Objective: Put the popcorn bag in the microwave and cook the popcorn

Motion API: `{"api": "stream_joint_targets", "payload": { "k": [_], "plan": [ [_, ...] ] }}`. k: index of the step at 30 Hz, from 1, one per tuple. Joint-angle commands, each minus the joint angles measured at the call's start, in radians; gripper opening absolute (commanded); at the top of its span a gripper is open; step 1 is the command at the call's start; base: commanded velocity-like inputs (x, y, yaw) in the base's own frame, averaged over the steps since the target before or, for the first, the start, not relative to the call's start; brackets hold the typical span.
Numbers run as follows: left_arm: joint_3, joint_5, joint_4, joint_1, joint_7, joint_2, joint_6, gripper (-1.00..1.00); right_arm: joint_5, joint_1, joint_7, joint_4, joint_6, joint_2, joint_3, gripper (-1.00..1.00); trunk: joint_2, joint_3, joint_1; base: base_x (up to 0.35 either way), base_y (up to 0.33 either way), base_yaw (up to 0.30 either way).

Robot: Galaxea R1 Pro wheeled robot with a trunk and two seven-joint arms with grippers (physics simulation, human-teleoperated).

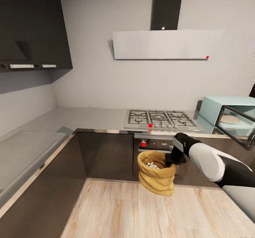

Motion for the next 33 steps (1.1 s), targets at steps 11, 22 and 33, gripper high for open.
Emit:
{"api": "stream_joint_targets", "payload": {
  "k": [11, 22, 33],
  "plan": [
    [0.002, 0.003, -0.002, 0.0, 0.003, 0.0, -0.001, 1.0, 0.009, -0.001, 0.013, 0.003, -0.05, -0.028, -0.004, -1.0, -0.001, -0.001, 0.0, 0.0, 0.0, -0.006],
    [0.013, 0.013, -0.002, 0.0, 0.004, -0.003, -0.001, 1.0, 0.01, -0.001, 0.012, 0.004, -0.051, -0.026, -0.001, -1.0, -0.001, -0.001, 0.0, -0.181, 0.0, 0.0],
    [0.013, 0.013, -0.002, 0.0, 0.004, -0.003, -0.001, 1.0, 0.01, -0.001, 0.003, 0.005, -0.053, -0.028, -0.002, -1.0, -0.001, -0.001, 0.0, -0.346, 0.0, -0.166]
  ]
}}
